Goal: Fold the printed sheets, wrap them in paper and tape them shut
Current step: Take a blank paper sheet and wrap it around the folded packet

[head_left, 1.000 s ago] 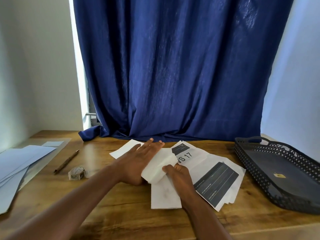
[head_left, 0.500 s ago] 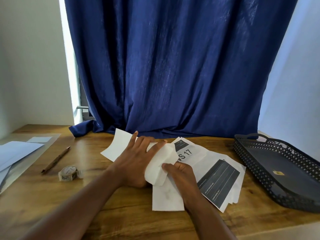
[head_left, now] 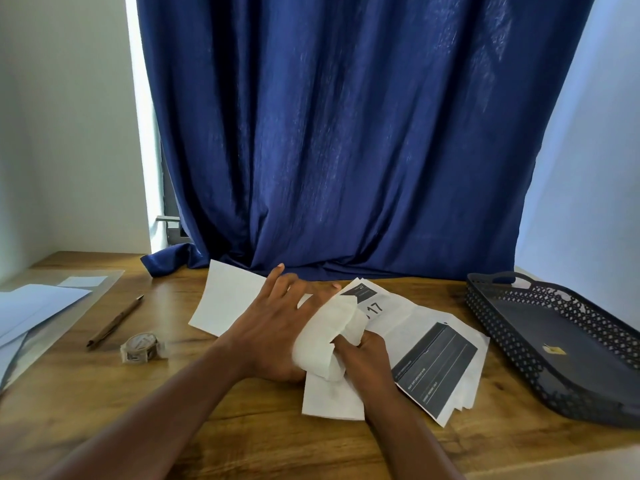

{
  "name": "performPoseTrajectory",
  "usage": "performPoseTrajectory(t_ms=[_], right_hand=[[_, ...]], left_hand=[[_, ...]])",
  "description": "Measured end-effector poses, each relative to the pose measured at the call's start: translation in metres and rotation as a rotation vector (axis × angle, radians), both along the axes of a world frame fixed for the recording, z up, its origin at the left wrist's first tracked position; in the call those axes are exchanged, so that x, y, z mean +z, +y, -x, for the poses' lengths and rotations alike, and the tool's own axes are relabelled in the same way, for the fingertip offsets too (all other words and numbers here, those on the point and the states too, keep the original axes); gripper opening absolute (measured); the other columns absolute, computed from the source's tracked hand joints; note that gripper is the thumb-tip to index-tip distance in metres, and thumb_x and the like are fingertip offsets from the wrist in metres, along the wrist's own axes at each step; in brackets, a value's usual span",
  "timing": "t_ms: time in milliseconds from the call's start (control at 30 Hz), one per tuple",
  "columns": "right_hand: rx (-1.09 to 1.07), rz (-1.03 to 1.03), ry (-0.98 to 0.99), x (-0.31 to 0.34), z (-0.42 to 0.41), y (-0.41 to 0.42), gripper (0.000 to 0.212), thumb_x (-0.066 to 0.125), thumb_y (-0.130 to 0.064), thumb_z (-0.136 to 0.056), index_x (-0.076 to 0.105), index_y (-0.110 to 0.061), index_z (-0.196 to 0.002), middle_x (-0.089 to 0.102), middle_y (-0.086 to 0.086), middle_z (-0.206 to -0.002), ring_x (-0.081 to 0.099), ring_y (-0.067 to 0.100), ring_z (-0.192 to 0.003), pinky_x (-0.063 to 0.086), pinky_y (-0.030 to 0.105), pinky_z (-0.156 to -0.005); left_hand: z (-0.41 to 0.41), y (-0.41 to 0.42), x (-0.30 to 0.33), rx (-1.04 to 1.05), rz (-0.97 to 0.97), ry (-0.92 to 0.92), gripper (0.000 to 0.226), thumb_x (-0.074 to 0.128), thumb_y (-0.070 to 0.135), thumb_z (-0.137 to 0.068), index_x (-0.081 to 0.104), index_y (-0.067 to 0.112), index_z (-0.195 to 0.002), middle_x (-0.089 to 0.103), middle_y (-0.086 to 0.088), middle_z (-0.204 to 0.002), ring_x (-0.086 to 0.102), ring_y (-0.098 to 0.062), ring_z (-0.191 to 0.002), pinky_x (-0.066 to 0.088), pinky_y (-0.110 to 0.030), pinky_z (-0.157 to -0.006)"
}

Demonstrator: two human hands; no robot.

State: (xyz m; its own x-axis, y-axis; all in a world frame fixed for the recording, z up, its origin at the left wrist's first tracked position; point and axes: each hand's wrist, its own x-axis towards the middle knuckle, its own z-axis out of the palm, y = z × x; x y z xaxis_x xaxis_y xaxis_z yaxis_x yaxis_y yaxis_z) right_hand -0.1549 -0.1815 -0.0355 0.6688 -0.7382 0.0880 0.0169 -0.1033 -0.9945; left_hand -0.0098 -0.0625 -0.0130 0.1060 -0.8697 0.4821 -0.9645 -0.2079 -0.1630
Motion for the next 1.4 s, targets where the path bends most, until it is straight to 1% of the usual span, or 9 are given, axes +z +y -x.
performPoseTrajectory(t_ms=[267,400,533,667,700,767,867,1067,1400], right_hand=[[-0.007,-0.113,-0.031,0.007,-0.005,0.004,0.047,0.082,-0.046,-0.075,0.050,-0.032,-0.106,0.060,-0.013,-0.099,0.059,0.006,-0.084,0.045,0.019,-0.060],[-0.016,-0.096,-0.030,0.011,0.000,0.007,0.038,0.079,-0.052,-0.073,0.060,-0.031,-0.097,0.070,-0.011,-0.093,0.068,0.009,-0.080,0.052,0.016,-0.056],[-0.065,-0.207,-0.055,0.018,0.010,0.009,0.074,0.077,-0.075,-0.057,0.068,-0.031,-0.115,0.076,-0.004,-0.107,0.072,0.021,-0.098,0.060,0.046,-0.088],[-0.233,-0.036,-0.031,0.025,0.040,-0.008,0.015,0.065,-0.040,-0.095,0.076,-0.035,-0.104,0.067,-0.003,-0.120,0.063,0.022,-0.103,0.055,0.049,-0.093],[-0.236,0.103,0.001,0.029,0.051,-0.014,0.018,0.062,-0.030,-0.099,0.074,-0.040,-0.107,0.064,-0.003,-0.127,0.061,0.020,-0.105,0.055,0.043,-0.091],[-0.202,0.348,0.056,0.044,0.072,-0.025,0.043,0.061,-0.020,-0.099,0.055,-0.047,-0.132,0.058,-0.007,-0.135,0.061,0.013,-0.108,0.055,0.032,-0.087],[-0.108,0.484,0.125,0.069,0.100,-0.028,0.090,0.072,-0.025,-0.091,0.013,-0.055,-0.153,0.063,-0.017,-0.125,0.070,0.007,-0.102,0.057,0.038,-0.091],[0.050,0.623,0.450,0.101,0.130,-0.004,0.032,0.075,-0.043,-0.084,0.071,-0.034,-0.115,0.076,-0.022,-0.096,0.073,0.000,-0.085,0.061,0.031,-0.083],[0.151,0.679,0.831,0.084,0.104,-0.011,0.051,0.061,-0.062,-0.089,0.062,-0.030,-0.129,0.064,-0.013,-0.124,0.062,0.006,-0.105,0.055,0.027,-0.093]], left_hand=[[-0.004,0.000,-0.002,-0.043,0.019,0.111,0.126,0.066,0.086,-0.063,0.003,0.038,-0.162,0.036,0.007,-0.152,0.036,-0.017,-0.139,0.006,-0.047,-0.127],[-0.010,0.000,-0.004,-0.041,0.054,0.175,0.123,0.067,0.085,-0.064,0.004,0.042,-0.160,0.038,0.010,-0.149,0.037,-0.014,-0.137,0.010,-0.049,-0.127],[-0.012,0.002,-0.003,-0.015,0.111,0.172,0.123,0.066,0.085,-0.062,0.009,0.038,-0.160,0.042,0.010,-0.141,0.041,-0.016,-0.132,0.011,-0.050,-0.127],[-0.013,0.004,-0.002,-0.006,0.168,0.176,0.121,0.064,0.088,-0.063,0.015,0.035,-0.160,0.043,0.008,-0.139,0.041,-0.017,-0.132,0.009,-0.051,-0.127],[-0.013,0.004,-0.002,-0.015,0.192,0.177,0.120,0.064,0.089,-0.063,0.018,0.034,-0.159,0.044,0.007,-0.138,0.042,-0.017,-0.132,0.010,-0.052,-0.127],[-0.013,0.005,0.001,-0.026,0.240,0.166,0.118,0.063,0.089,-0.063,0.023,0.032,-0.158,0.045,0.006,-0.136,0.044,-0.018,-0.130,0.013,-0.054,-0.126],[-0.012,0.005,0.004,-0.024,0.287,0.145,0.117,0.063,0.089,-0.063,0.026,0.031,-0.158,0.046,0.005,-0.133,0.043,-0.019,-0.128,0.014,-0.055,-0.126],[-0.007,0.006,0.005,-0.025,0.359,0.108,0.113,0.062,0.089,-0.066,0.034,0.026,-0.156,0.047,0.002,-0.127,0.046,-0.021,-0.123,0.016,-0.058,-0.124],[-0.001,-0.001,-0.002,-0.012,0.313,0.040,0.111,0.058,0.090,-0.069,0.029,0.030,-0.158,0.047,0.000,-0.134,0.045,-0.022,-0.129,0.009,-0.060,-0.125]])
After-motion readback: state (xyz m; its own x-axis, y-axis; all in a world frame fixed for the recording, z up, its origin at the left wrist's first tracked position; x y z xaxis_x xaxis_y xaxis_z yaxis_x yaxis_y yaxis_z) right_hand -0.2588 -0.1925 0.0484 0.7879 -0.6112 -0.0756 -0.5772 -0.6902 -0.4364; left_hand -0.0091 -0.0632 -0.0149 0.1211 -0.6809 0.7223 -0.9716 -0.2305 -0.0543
